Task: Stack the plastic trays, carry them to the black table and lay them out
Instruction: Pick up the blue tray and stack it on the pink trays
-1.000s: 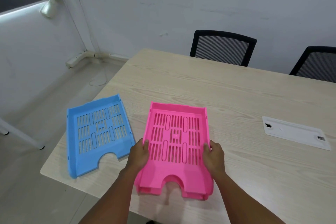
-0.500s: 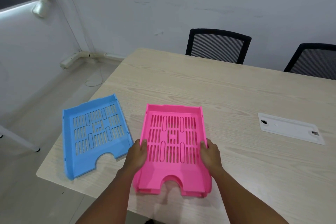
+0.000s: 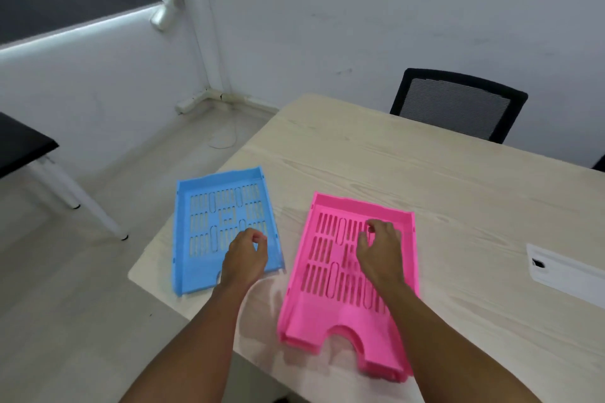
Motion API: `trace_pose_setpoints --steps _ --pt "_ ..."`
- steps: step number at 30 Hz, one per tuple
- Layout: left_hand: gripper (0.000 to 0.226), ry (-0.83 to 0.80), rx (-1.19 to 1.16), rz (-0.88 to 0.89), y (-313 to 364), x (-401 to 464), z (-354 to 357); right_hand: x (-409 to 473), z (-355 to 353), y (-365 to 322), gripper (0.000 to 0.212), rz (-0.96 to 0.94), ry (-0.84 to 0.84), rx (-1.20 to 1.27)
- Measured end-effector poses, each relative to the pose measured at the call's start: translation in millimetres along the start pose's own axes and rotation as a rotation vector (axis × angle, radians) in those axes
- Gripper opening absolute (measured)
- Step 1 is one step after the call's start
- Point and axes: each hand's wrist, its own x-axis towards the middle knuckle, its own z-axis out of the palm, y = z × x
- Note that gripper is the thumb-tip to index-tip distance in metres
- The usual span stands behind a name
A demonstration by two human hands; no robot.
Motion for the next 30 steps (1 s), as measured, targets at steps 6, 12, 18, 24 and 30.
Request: trace_pose_setpoints --steps 6,12,18,24,30 --pt "0.023 0.091 0.047 -0.100 -39 18 -45 3 67 -67 0.026 -0.124 -0.232 0.011" --pt "0.037 0.126 0.121 -0.244 -81 41 -82 7 133 -121 0.044 -0.111 -0.431 -0.005" --pt "0.061 0.097 -0.039 -0.398 -112 69 -94 24 188 -131 0.035 0.073 -0.493 -0.065" --pt "0.040 -0.004 -0.132 -0.472 -132 88 -93 39 216 -124 0.031 0.204 -0.406 -0.078" --pt "0.024 0.084 -0.205 -0.533 -144 83 -91 36 224 -108 0.025 0.257 -0.345 -0.034"
